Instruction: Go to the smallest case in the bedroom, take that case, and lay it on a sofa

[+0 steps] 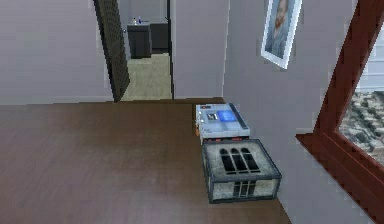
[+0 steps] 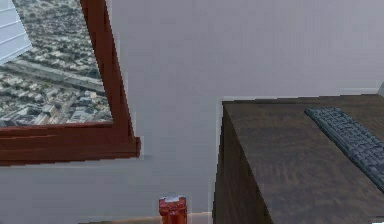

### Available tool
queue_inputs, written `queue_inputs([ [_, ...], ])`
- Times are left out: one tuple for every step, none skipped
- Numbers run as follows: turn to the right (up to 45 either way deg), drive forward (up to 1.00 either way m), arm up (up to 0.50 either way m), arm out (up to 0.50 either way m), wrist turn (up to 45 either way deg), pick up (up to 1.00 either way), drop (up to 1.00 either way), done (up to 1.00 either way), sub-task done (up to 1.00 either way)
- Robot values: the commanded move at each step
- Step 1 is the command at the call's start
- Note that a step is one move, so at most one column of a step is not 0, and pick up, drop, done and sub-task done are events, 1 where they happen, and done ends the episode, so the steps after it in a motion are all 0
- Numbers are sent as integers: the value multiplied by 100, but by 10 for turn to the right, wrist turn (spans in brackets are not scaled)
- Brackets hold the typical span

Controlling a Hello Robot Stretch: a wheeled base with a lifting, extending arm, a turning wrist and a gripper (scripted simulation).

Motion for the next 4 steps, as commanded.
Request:
queue_inputs([
  [0,0,10,0,0,0,0,0,0],
  [0,0,0,42,0,0,0,0,0],
  [0,0,0,0,450,0,0,0,0],
  [0,0,0,0,450,0,0,0,0],
])
